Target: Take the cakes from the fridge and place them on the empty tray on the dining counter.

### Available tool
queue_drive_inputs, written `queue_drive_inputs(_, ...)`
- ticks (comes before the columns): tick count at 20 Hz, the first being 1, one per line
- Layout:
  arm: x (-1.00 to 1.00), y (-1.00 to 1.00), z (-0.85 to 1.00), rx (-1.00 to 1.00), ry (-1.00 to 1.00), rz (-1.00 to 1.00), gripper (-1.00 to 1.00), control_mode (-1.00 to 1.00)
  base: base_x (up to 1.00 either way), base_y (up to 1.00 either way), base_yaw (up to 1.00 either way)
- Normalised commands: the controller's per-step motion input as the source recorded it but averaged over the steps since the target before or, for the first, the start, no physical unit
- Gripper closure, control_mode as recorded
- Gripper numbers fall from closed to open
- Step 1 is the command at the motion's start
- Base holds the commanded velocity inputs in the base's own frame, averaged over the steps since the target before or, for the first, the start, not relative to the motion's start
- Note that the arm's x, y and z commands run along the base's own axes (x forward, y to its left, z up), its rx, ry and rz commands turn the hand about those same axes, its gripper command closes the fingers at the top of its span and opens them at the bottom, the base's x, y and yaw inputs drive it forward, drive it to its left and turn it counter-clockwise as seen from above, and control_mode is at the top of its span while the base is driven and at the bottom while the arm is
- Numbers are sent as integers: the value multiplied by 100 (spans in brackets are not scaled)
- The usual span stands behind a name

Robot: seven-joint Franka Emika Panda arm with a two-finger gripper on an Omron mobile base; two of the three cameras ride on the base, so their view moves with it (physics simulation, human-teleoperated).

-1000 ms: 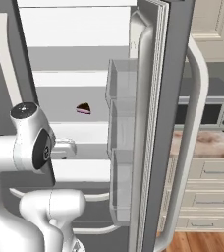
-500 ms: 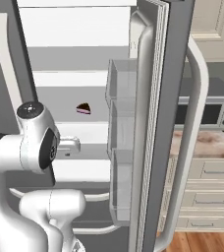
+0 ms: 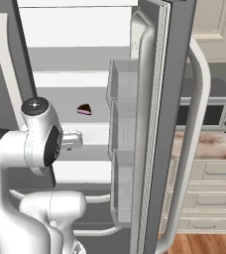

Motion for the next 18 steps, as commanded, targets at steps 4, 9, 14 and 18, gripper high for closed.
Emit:
queue_drive_inputs(4,42,0,0,0,-1,9,-100,-100,0,0,0)
queue_drive_inputs(9,45,0,2,0,0,3,-100,-100,0,0,0)
queue_drive_inputs(14,30,0,15,0,0,0,-100,-100,0,0,0)
queue_drive_inputs(18,28,0,17,0,-1,0,-100,-100,0,0,0)
